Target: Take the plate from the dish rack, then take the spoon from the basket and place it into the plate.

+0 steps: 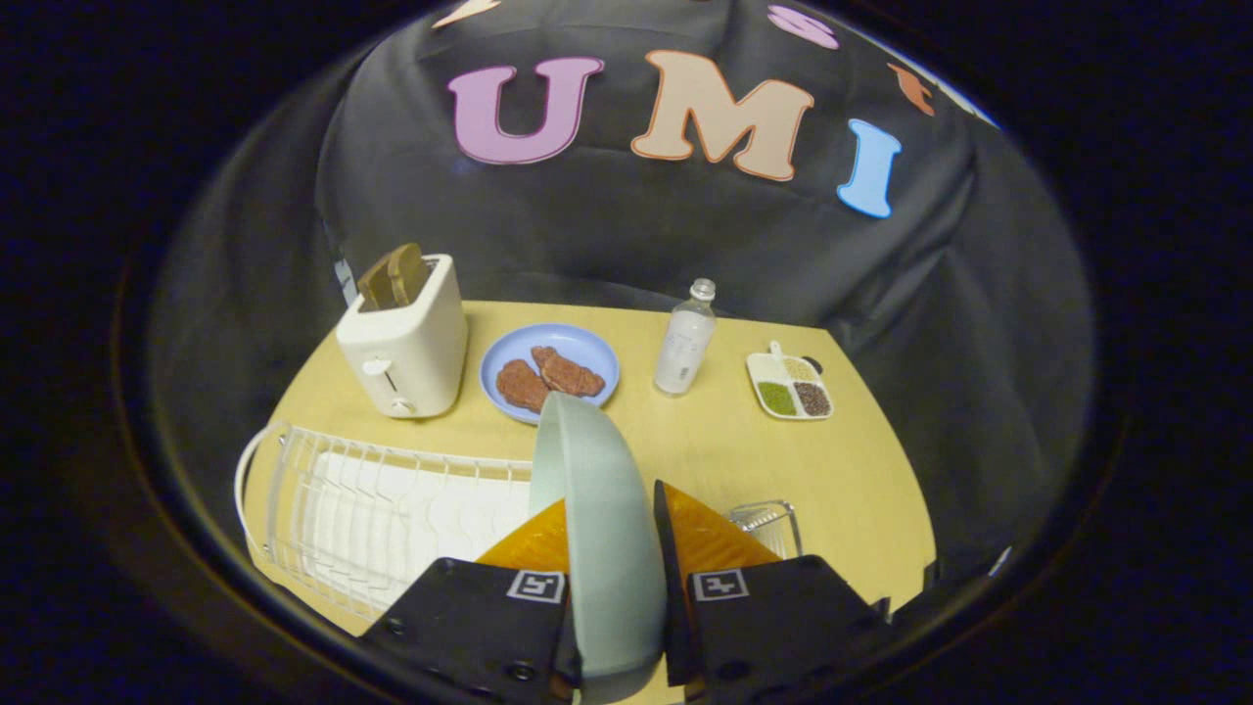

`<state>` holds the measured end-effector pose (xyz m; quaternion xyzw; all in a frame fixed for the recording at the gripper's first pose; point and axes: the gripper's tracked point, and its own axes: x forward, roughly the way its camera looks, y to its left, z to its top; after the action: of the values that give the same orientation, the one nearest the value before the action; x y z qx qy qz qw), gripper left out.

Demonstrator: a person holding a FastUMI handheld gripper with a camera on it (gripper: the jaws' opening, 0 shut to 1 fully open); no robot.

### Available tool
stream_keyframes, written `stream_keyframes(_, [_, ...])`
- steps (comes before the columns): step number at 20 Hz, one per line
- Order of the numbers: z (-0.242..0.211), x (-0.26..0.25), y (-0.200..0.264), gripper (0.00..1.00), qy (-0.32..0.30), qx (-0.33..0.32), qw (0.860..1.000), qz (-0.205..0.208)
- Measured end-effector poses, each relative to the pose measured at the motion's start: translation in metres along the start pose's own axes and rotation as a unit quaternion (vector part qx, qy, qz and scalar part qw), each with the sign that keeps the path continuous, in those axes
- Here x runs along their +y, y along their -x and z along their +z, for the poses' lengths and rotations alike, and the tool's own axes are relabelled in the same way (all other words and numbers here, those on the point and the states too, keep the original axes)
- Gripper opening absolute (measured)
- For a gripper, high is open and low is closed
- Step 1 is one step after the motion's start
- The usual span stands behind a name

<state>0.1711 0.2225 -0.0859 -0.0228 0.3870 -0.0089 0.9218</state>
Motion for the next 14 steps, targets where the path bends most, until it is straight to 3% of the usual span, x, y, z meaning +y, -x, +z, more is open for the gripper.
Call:
stream_keyframes(5, [0.03,-0.029,0.033,0.33,-0.112,-0.042,0.988,0.097])
stream_keyframes(9, [0.05,-0.076,0.074,0.33,-0.184,-0.104,0.965,0.158])
stream_keyframes(11, [0.056,-0.118,0.09,0.33,-0.212,-0.15,0.952,0.16])
stream_keyframes(14, [0.043,-0.188,0.1,0.33,-0.223,-0.21,0.943,0.127])
